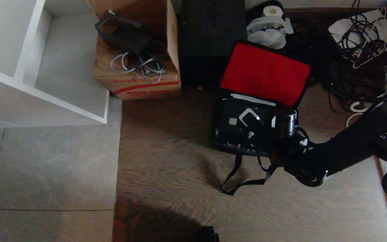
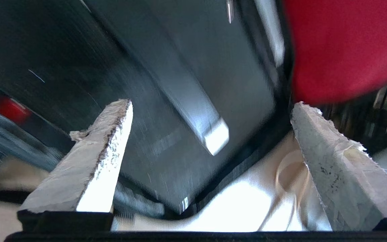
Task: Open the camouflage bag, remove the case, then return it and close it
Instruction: Grip the handle
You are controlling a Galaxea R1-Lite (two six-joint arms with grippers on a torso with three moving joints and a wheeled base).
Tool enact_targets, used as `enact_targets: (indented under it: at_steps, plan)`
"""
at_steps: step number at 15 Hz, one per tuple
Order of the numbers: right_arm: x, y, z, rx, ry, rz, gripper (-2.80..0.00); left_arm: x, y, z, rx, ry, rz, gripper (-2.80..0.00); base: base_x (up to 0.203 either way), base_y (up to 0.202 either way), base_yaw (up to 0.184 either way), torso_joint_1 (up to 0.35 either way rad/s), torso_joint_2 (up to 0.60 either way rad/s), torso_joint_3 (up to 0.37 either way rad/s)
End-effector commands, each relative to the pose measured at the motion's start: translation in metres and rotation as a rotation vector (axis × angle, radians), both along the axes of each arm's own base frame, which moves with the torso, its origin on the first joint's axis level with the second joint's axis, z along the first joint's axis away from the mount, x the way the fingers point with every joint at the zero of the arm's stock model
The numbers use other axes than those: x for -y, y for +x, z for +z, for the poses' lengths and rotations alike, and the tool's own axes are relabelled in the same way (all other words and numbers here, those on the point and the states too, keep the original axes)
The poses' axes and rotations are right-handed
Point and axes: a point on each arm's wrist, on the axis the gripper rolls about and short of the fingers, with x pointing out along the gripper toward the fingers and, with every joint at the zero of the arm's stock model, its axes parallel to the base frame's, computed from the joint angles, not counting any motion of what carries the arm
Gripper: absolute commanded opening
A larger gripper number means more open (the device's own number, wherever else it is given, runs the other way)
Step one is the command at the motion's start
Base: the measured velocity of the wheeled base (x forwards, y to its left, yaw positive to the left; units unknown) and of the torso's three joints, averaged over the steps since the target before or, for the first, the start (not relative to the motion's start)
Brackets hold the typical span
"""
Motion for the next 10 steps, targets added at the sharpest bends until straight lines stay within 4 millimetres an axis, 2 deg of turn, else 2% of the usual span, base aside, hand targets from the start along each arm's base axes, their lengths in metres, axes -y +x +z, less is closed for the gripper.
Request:
enact_targets:
  at_steps: [1,5,10]
  plan:
    - [-0.002,-0.002,-0.008,0.072,-0.063,0.081,0.00,0.000,0.000,0.000,-0.001,0.000,0.000,-2.80,0.000,0.000,0.000,0.000,0.00,0.000]
    - [0.005,-0.003,-0.026,0.090,-0.193,0.134,0.00,0.000,0.000,0.000,-0.001,0.000,0.000,-2.80,0.000,0.000,0.000,0.000,0.00,0.000]
    - [0.007,0.001,-0.028,0.065,-0.303,0.030,0.00,0.000,0.000,0.000,0.000,0.000,0.000,-2.80,0.000,0.000,0.000,0.000,0.00,0.000]
